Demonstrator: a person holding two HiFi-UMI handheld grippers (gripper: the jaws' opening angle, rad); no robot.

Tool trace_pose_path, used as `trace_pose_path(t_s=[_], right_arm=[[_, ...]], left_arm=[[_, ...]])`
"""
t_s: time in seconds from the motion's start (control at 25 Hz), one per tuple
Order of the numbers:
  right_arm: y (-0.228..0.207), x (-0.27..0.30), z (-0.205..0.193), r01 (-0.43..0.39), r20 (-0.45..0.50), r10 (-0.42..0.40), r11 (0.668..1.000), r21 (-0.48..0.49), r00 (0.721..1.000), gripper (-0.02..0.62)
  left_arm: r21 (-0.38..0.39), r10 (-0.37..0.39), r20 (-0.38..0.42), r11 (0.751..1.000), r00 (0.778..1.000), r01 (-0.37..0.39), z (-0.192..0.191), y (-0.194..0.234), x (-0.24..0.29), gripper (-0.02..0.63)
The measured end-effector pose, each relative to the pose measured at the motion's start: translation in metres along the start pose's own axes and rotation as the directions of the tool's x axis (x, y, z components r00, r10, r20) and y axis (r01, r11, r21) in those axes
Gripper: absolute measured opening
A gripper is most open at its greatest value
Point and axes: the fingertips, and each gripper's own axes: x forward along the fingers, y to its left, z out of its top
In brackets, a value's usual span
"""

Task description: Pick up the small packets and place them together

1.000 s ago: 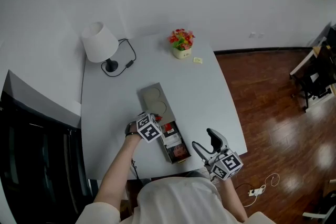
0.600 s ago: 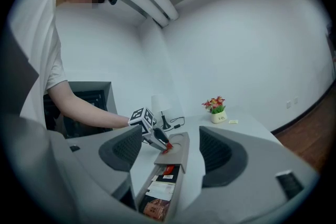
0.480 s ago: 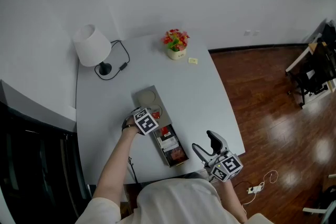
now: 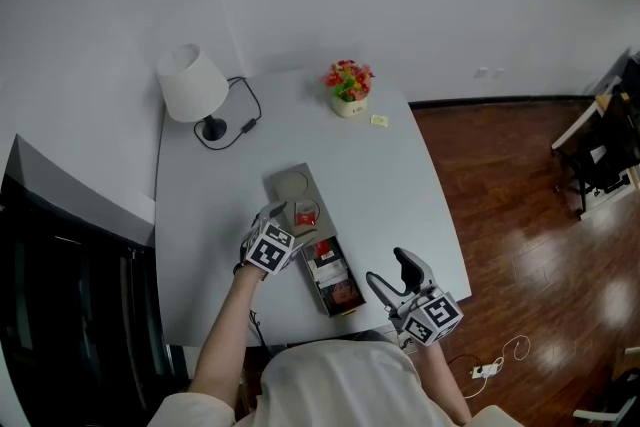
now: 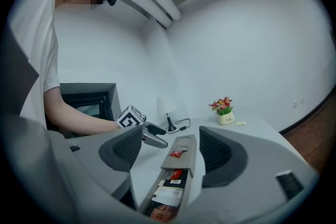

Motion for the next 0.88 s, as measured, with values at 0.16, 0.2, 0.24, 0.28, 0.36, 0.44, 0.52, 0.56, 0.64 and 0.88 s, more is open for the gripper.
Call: trace_pose_path(t_s=[0.16,0.2,0.24,0.28,0.36,0.44,0.52,0.56,0.64,0.88], right_arm=[[0.006,0.005,0.006,-0.025,0.016,0.025,1.0,-0.007,1.0,0.337],[0.008,0.007,0.008,-0.031,0.021,0.032,0.999,-0.011,0.999,0.337],[0.011,0.008,0.01,-0.038,0.026,0.038,0.999,-0.016,0.999,0.337],[0.014,0.008,0.012,-0.045,0.032,0.045,0.999,-0.022,0.998,0.337],[0.02,0.01,0.016,-0.056,0.042,0.058,0.998,-0.038,0.997,0.337],[0.025,0.012,0.021,-0.062,0.054,0.065,0.997,-0.052,0.996,0.337],[0.03,0.013,0.025,-0.056,0.07,0.061,0.996,-0.066,0.996,0.337],[0.032,0.013,0.028,-0.048,0.081,0.054,0.996,-0.073,0.995,0.337],[0.034,0.012,0.031,-0.029,0.101,0.037,0.996,-0.082,0.994,0.337],[0.038,0.012,0.034,-0.029,0.113,0.038,0.996,-0.08,0.993,0.336]], left_arm=[[-0.171,0.036,0.306,0.985,0.951,0.018,0.036,-0.013,-0.057,0.42],[-0.202,0.055,0.368,0.979,0.928,0.022,0.043,-0.015,-0.074,0.42],[-0.23,0.08,0.421,0.973,0.903,0.021,0.048,-0.018,-0.09,0.42],[-0.255,0.11,0.467,0.967,0.878,0.015,0.051,-0.019,-0.107,0.42],[-0.299,0.182,0.533,0.954,0.826,-0.017,0.052,-0.02,-0.138,0.419],[-0.327,0.264,0.565,0.942,0.782,-0.081,0.048,-0.02,-0.168,0.419],[-0.337,0.344,0.569,0.926,0.747,-0.17,0.039,-0.021,-0.194,0.417],[-0.338,0.381,0.565,0.916,0.732,-0.216,0.033,-0.022,-0.205,0.417],[-0.334,0.449,0.559,0.891,0.697,-0.306,0.021,-0.027,-0.227,0.417],[-0.431,0.488,0.537,0.86,0.688,-0.274,-0.013,-0.045,-0.25,0.431]])
